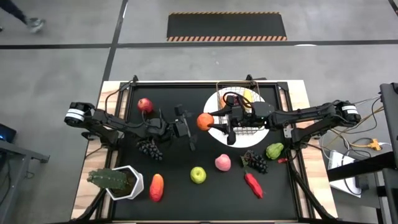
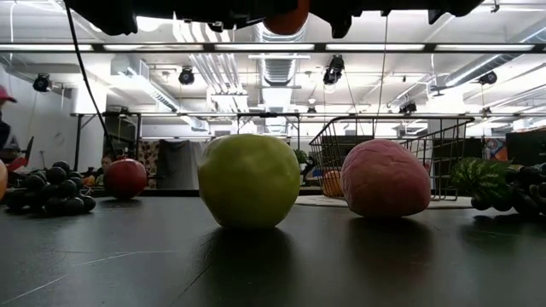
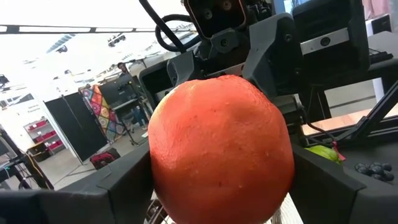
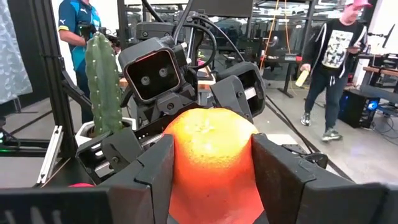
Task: Build produce basket
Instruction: Put the orange into the wire basket
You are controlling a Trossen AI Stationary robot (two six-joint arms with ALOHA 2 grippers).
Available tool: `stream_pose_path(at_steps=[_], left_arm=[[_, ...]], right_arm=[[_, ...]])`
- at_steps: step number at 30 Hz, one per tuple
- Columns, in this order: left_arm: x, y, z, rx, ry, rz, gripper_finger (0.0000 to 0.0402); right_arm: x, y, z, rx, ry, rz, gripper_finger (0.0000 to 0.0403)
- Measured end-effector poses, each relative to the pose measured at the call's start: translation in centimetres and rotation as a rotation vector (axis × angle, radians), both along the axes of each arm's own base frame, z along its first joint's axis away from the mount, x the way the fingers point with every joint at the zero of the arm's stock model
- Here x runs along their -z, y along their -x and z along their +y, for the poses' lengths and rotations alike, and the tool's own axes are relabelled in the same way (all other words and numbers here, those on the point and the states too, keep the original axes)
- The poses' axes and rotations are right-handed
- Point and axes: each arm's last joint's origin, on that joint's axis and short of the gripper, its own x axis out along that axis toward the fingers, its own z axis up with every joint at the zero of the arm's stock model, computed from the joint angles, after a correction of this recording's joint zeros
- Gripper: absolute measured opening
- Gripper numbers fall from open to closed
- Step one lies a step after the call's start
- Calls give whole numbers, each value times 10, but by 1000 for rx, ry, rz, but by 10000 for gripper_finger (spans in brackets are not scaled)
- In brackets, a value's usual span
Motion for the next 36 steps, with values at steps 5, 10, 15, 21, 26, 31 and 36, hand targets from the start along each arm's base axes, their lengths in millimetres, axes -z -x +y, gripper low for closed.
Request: stream_pose_path(at_steps=[5, 10, 15, 21, 26, 31, 36], left_arm=[[0, 0, 0, -1, 2, 2, 294], [2, 0, 1, -58, 34, 9, 325], [5, 0, 2, -96, 58, 38, 360], [9, -1, 2, -72, 48, 81, 373], [11, -1, 2, -74, 45, 106, 373], [14, -1, 2, -74, 40, 136, 373], [18, -1, 2, -76, 34, 177, 373]], right_arm=[[1, 0, 0, 0, 13, 8, 166], [2, 0, -1, 12, 16, 16, 165], [3, 0, -2, 34, 16, 31, 165], [6, 0, -1, 34, 22, 49, 165], [7, 1, -1, 45, 24, 68, 165], [9, 1, -2, 49, 24, 90, 165], [6, 5, -1, 50, 24, 98, 165]])
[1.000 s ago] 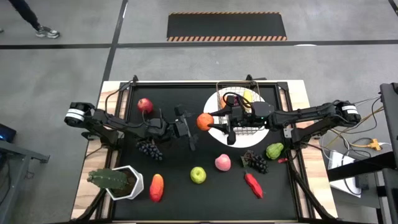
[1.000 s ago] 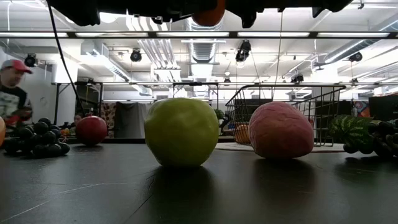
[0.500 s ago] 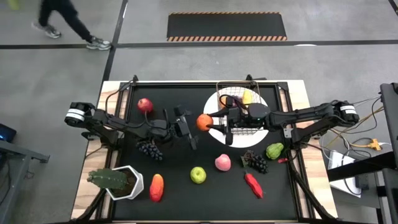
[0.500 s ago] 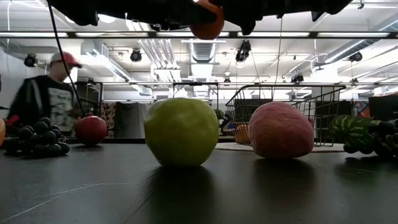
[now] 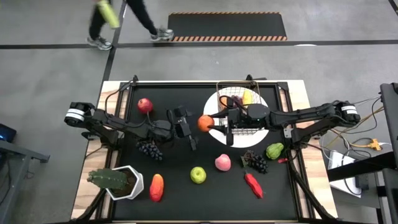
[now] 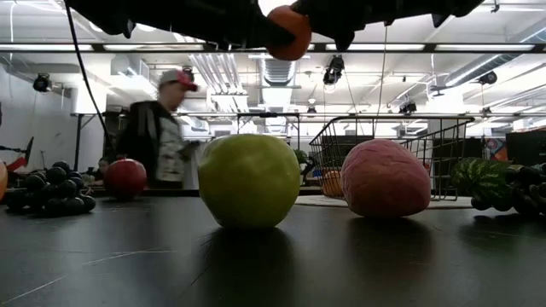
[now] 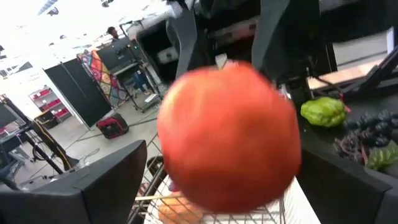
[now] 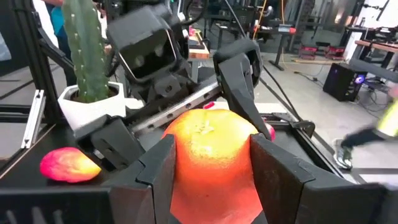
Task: Build produce basket
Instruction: Put the orange into the wire basket
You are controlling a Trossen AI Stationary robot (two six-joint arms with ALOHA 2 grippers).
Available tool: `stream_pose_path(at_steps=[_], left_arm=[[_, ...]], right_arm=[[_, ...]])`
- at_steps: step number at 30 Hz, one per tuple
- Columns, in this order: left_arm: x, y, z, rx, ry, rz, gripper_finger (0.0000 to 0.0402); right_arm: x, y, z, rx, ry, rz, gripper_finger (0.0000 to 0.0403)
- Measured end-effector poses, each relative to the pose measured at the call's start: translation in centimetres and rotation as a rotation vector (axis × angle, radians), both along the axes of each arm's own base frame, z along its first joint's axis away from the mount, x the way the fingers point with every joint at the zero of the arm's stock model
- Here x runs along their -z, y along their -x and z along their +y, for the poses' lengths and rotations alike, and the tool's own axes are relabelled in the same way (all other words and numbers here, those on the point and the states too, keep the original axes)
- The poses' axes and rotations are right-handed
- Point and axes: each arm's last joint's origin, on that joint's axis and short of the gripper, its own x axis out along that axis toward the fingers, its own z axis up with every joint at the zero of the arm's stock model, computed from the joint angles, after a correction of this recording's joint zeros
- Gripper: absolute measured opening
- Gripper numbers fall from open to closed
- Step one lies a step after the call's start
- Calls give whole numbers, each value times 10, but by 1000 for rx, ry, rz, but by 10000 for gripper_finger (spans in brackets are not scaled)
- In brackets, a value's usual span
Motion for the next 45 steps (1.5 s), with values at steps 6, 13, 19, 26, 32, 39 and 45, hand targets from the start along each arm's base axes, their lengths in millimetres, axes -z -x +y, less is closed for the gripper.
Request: stream_pose_path(at_steps=[6, 13, 19, 26, 32, 39, 45], left_arm=[[2, 0, 0, 0, -3, 22, 373], [4, 0, 0, 0, -5, 38, 374], [1, 2, 1, -6, -12, 30, 374], [-9, 7, 2, -19, -47, 8, 374], [-15, 11, 2, -31, -120, 19, 374], [-18, 13, 4, -38, -149, 22, 374], [-18, 13, 4, -41, -165, 30, 373]], right_arm=[[-6, 9, 0, -1, -16, 14, 165], [-13, 28, -7, 156, -10, 82, 165], [-11, 55, -24, 455, -45, 215, 165], [20, 73, -43, 636, -214, 351, 166], [53, 70, -53, 640, -348, 445, 166], [80, 57, -62, 654, -417, 558, 166], [93, 47, -69, 658, -386, 573, 166]])
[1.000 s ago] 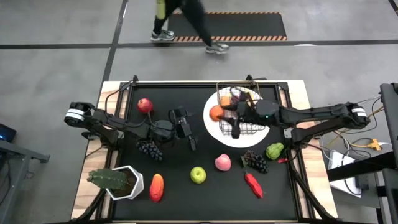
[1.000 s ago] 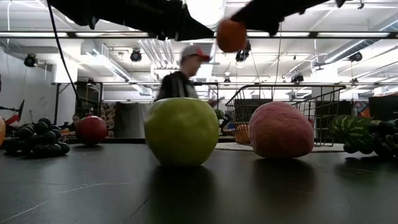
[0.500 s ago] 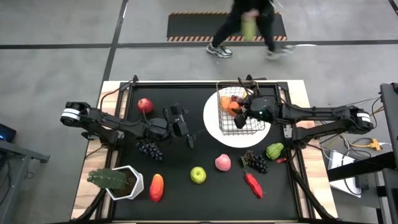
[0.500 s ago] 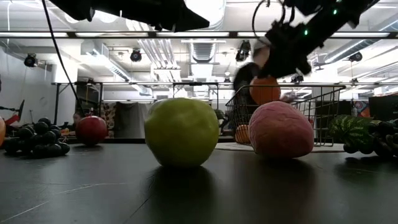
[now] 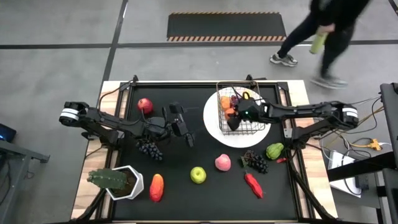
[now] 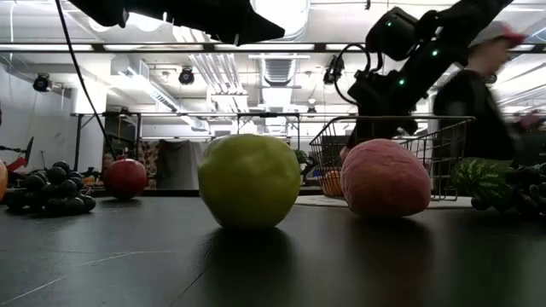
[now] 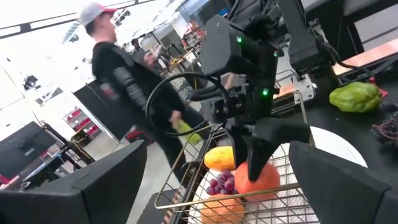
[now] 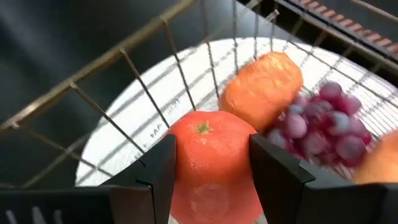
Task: Build produce basket
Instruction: Put the orange into the wire basket, then put the black grapes into the wire basket
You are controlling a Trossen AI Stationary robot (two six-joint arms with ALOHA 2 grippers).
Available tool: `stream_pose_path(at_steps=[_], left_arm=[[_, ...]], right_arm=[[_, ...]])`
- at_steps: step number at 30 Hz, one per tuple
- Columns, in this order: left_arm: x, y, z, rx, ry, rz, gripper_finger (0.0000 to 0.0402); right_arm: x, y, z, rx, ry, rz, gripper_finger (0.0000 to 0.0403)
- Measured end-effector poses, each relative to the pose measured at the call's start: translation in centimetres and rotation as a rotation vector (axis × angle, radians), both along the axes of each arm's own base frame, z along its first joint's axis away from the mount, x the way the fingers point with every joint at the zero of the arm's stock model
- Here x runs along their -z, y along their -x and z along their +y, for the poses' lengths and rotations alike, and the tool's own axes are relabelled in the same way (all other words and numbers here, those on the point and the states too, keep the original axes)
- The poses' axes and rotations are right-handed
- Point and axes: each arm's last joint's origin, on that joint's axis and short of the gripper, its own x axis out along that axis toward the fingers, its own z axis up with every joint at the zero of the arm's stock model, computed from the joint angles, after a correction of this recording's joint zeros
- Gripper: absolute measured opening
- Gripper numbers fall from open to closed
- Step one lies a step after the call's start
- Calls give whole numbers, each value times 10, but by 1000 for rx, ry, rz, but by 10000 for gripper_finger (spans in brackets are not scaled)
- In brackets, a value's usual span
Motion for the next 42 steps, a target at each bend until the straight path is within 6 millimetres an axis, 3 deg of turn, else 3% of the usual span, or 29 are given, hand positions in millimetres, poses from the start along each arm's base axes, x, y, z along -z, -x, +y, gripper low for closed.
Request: stream_pose_path(at_steps=[22, 32, 37, 42], left_arm=[[0, 0, 0, 0, 0, 0, 373], [0, 0, 0, 0, 0, 0, 373], [0, 0, 0, 0, 0, 2, 373], [1, 0, 0, 0, 1, 4, 373]], right_arm=[[16, -6, -2, -14, 39, -43, 167], [16, -6, -2, -14, 40, -45, 229], [11, -4, -1, -15, 41, -49, 249], [-9, -4, -1, -19, 47, -52, 246]])
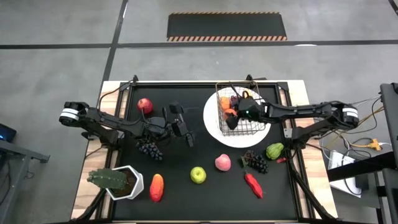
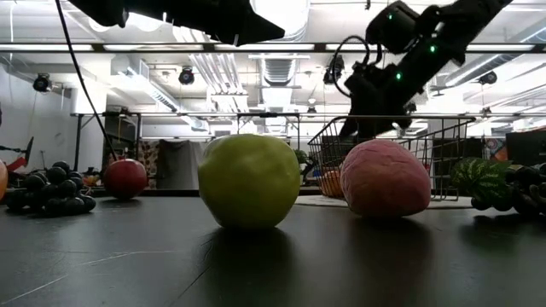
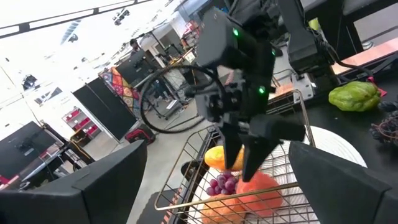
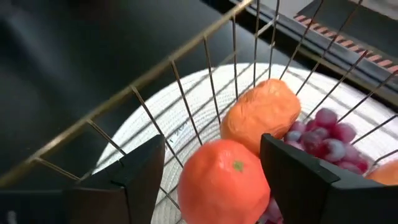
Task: Build produce basket
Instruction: Put the black grapes into the wire basket
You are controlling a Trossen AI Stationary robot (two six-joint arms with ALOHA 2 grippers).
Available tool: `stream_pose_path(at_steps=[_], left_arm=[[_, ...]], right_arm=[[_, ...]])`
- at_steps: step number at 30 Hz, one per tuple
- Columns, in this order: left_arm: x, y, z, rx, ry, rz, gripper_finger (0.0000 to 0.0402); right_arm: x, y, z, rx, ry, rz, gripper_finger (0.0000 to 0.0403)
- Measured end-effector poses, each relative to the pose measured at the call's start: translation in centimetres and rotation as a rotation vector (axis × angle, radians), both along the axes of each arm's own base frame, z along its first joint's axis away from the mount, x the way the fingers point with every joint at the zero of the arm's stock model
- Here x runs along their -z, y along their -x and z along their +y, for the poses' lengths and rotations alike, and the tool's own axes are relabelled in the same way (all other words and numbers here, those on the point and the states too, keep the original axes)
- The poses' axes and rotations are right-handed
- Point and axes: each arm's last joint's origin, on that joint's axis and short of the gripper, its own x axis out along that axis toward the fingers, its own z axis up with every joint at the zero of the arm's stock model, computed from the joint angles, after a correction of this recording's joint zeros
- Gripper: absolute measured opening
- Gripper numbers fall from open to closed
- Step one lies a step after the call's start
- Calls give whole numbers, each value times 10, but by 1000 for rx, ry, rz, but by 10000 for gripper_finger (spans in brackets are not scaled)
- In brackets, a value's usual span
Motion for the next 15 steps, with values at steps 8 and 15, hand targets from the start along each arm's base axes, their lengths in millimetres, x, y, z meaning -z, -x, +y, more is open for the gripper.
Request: stream_pose_path(at_steps=[8, 15], left_arm=[[2, 0, 0, 2, 83, -21, 373], [11, 0, 0, -2, 260, -4, 373]], right_arm=[[-37, 6, 4, -76, 26, -28, 217], [-66, 21, 18, -208, 81, -125, 190]])
